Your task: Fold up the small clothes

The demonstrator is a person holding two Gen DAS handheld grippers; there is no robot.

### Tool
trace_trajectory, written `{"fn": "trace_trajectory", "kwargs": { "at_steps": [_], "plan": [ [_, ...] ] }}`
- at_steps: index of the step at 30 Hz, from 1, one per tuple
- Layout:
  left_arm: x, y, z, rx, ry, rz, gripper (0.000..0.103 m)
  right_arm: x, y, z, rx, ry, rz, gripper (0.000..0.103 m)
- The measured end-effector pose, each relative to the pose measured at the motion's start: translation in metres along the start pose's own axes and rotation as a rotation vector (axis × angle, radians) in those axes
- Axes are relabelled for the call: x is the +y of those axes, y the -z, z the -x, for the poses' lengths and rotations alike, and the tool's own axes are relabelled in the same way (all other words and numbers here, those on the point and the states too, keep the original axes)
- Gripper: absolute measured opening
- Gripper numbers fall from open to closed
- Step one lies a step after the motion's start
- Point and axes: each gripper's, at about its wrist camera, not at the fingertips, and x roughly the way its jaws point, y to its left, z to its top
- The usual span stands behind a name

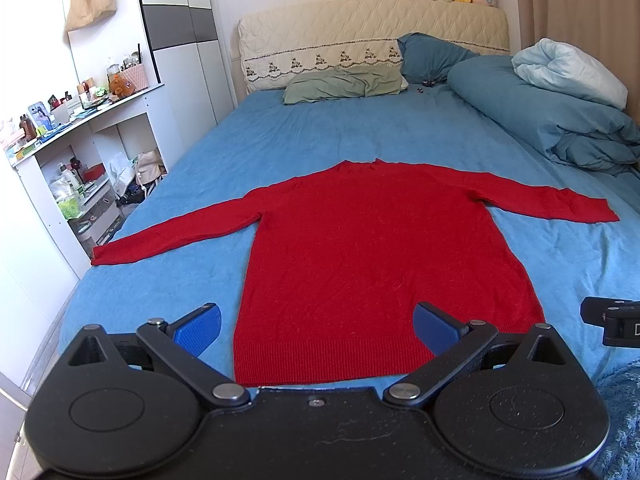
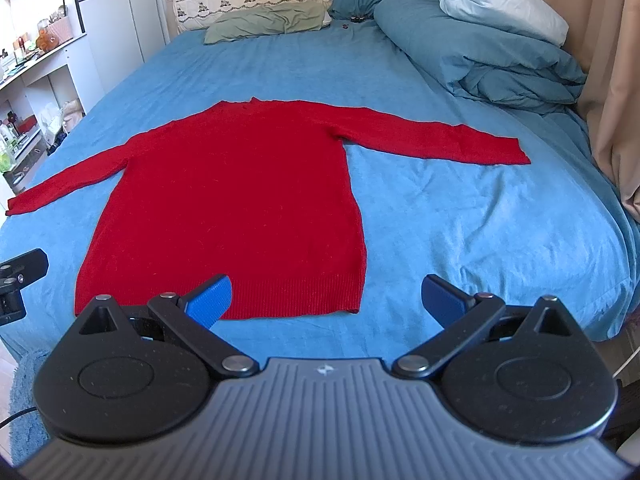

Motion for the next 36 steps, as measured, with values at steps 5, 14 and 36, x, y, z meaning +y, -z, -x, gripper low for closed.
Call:
{"fn": "trace_trajectory", "kwargs": {
  "at_steps": [5,14,36],
  "plan": [
    [0.001,-0.001,0.002,-0.003,0.002,0.007,0.103,0.001,0.001,0.002,-0.004,-0.001,-0.001,0.103],
    [-0.008,-0.047,0.004,-0.102,0.036,-0.002,0.103,-0.010,-0.029,0.011,-0.069,0.003,-0.033,0.103],
    [-0.195,-0.241,-0.264,-0.024,0.391,-0.145,0.103,-0.206,-0.156,-0.200,-0.132,0.203,-0.289,0.103]
  ]
}}
